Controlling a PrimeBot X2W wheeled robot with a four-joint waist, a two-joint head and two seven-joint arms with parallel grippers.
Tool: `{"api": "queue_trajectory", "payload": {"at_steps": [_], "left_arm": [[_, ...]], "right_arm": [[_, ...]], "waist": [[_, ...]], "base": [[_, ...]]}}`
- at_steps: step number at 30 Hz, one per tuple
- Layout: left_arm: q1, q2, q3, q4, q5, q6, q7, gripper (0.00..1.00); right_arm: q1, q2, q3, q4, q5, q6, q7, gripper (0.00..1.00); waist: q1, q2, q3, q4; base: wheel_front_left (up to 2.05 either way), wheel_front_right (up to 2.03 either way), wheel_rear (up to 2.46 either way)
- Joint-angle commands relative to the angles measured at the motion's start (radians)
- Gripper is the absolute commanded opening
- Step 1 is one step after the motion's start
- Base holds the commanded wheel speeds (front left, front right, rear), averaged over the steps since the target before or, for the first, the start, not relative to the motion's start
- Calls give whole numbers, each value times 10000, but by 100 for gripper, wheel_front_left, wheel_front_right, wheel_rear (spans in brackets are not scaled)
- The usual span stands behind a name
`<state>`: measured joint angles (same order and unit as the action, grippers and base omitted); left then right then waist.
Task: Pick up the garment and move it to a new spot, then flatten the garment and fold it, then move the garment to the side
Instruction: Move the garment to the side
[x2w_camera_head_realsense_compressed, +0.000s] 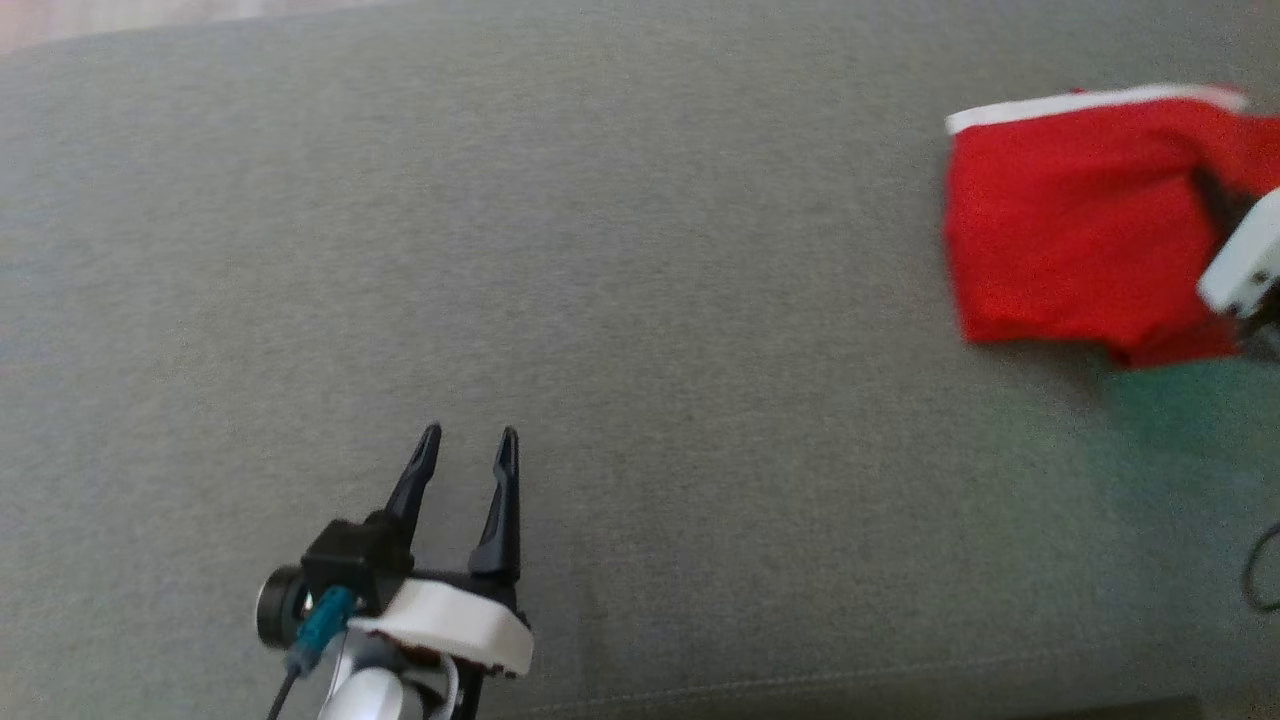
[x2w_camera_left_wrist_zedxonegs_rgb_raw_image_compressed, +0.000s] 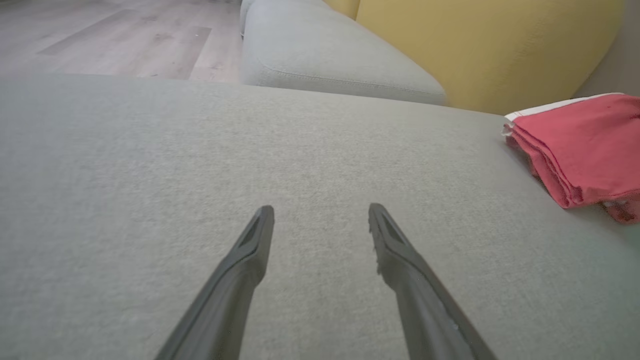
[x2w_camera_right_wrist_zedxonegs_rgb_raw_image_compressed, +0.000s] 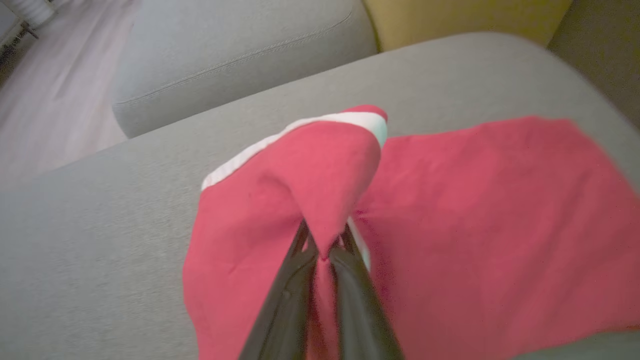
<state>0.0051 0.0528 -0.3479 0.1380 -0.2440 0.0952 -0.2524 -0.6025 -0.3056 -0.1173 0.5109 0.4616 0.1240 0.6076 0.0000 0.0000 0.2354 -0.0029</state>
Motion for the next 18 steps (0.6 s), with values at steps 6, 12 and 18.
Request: {"api": "queue_trajectory", "payload": {"at_steps": [6,12,18], "left_arm": [[-632,-26,1,-180,143,-188,-93,100],[-583,-26,-51,-113,131,-162,-93,100],[-537,-26,72,-217,61,-79,-93,100]], "right_arm": [[-1404,-1101,-70,-232,-1092,67,-50,0],[-1803,-1613,-373,187,-2015,67,80,0],[-1481,-2377,-396,572,-3222,67,540,100]], "waist": [[0,0,663,-270],[0,0,897,150],[0,0,845,420]], "base": [[0,0,0],[0,0,0],[0,0,0]]}}
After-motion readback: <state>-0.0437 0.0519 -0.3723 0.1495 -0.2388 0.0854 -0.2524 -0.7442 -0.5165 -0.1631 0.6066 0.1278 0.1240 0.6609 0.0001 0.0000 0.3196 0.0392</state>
